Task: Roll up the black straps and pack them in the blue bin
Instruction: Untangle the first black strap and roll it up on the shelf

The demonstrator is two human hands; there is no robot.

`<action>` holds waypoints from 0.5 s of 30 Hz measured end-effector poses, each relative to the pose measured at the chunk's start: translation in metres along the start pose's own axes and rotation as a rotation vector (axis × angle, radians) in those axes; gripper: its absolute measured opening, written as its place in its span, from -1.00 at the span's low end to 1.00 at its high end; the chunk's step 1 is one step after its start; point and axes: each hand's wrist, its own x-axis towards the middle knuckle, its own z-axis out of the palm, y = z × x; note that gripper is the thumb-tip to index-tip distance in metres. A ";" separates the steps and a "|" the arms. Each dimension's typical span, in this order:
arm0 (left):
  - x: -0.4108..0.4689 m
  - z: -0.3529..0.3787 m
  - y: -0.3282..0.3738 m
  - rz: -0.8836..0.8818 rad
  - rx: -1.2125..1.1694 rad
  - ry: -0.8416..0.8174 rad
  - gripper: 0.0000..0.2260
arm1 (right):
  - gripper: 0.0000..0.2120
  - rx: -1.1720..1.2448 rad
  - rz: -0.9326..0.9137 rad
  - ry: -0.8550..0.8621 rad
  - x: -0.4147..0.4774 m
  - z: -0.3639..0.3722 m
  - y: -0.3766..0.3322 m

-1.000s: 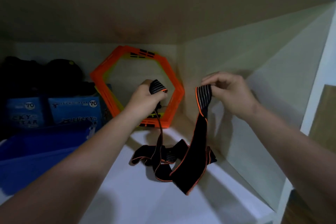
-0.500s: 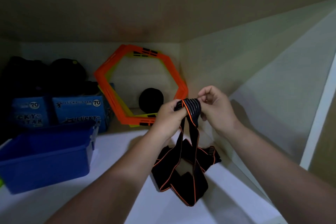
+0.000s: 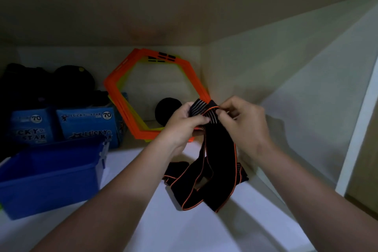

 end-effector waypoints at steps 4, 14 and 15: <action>0.006 -0.024 0.011 0.040 0.094 0.028 -0.62 | -0.85 0.095 0.049 -0.008 0.009 -0.010 0.000; 0.008 -0.017 0.049 0.075 0.091 0.023 -0.87 | -0.81 0.171 -0.146 -0.039 0.031 0.003 -0.025; 0.008 -0.016 0.049 0.068 0.093 0.020 -0.88 | -0.82 0.156 -0.128 -0.008 0.034 0.003 -0.026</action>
